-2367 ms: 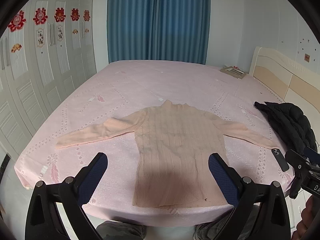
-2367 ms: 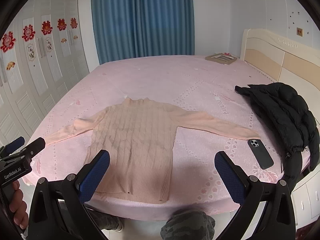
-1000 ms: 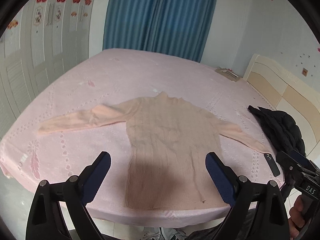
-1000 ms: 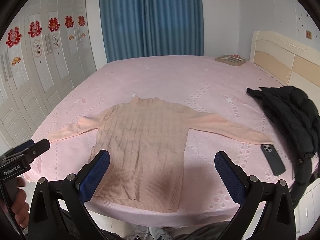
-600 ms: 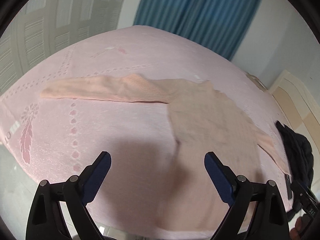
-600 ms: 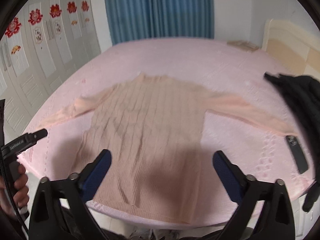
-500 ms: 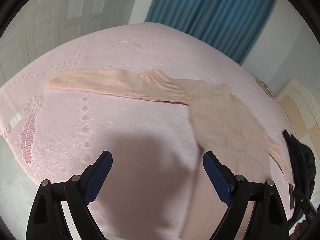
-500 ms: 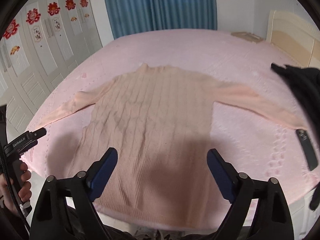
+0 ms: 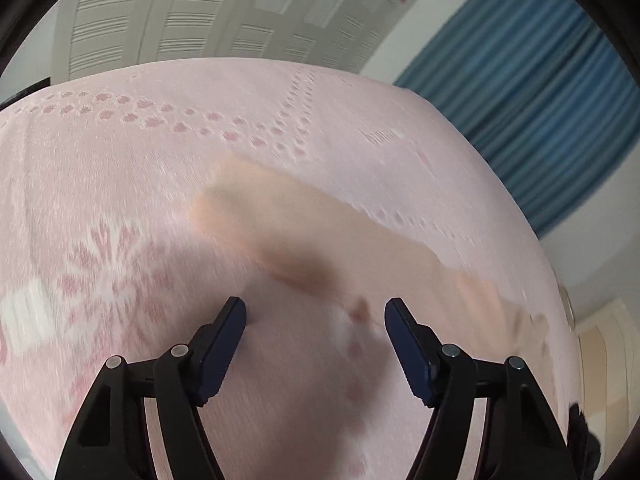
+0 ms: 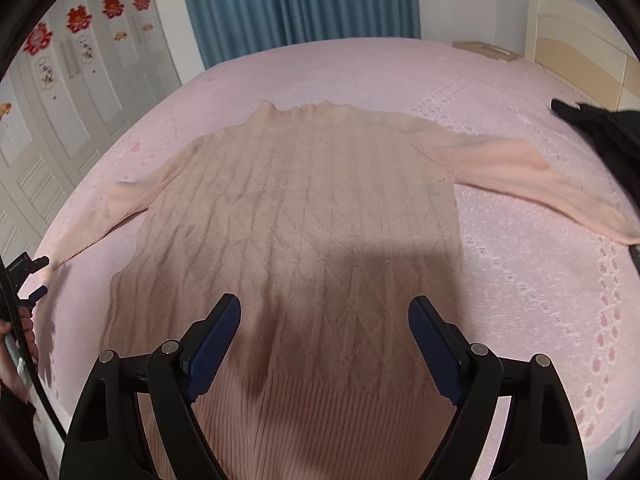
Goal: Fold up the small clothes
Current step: 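Reach the left tool to the sweater sleeve cuff and grasp it, then lift the sleeve with the left tool and lay it across the sweater body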
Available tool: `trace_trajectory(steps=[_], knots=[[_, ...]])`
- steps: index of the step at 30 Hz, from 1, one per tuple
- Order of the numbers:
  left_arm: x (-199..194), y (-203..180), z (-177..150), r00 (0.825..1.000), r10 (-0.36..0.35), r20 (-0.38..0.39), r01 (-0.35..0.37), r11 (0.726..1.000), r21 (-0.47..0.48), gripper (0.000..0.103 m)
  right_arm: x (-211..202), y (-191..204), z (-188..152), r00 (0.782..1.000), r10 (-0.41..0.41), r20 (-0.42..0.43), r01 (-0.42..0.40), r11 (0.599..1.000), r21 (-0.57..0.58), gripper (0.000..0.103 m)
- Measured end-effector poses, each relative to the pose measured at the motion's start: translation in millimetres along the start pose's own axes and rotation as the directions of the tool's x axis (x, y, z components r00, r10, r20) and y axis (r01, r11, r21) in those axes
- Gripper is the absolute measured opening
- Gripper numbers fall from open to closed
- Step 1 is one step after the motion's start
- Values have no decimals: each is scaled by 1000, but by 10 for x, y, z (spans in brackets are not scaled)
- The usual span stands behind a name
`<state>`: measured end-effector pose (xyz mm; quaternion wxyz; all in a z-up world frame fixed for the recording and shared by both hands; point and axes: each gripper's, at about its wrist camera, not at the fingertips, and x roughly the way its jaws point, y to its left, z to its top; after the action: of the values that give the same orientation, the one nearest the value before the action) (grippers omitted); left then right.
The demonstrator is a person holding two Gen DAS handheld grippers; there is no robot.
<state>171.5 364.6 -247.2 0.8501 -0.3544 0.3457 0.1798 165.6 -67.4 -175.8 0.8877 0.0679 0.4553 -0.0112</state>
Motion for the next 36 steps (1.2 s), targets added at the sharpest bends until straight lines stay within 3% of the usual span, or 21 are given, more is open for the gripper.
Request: trace_trajectory(steps=[6,9,10,11,15,21,25,29,31,34,36], knots=[[251,95,262,998,37,42,-34,997,-76,55,166,-36,69,1000,3,-27,-3,1000,23,84],[357,16,296,987,150,59,-148,988,-32,30,211,-56,128,999,11,-33,-10,999,38,84],[388,-9,317,980,188,65,-187,982,-12,14,215,-66,143,999,14,-34,-12,999,41,83],[396,-34,326,979,191,66,-192,981,8,10,219,-75,167,999,17,-35,-15,999,43,83],[312,-312,457,980,179,82,-185,980,74,10,149,-144,233,1000,14,-12,-14,999,37,82],[-154,-1453,517,987,60,151,-92,972,216,9,-56,-469,300,1000,-12,18,11,1000,27,82],[-363,-2525,221,986,-27,165,-33,937,346,9,-200,-760,342,999,-39,38,39,999,3,82],[-383,-3607,-253,985,-110,133,34,879,475,9,-359,-1155,393,997,-38,66,38,999,4,82],[-299,-4152,-604,985,-152,76,88,841,533,9,-412,-1311,398,995,-52,82,52,999,2,82],[-118,-4737,-1155,983,-184,-1,149,791,593,9,-472,-1594,366,994,-62,88,61,998,23,82],[-14,-4912,-1538,979,-195,-57,189,769,611,9,-492,-1729,328,994,-66,82,63,997,32,82]])
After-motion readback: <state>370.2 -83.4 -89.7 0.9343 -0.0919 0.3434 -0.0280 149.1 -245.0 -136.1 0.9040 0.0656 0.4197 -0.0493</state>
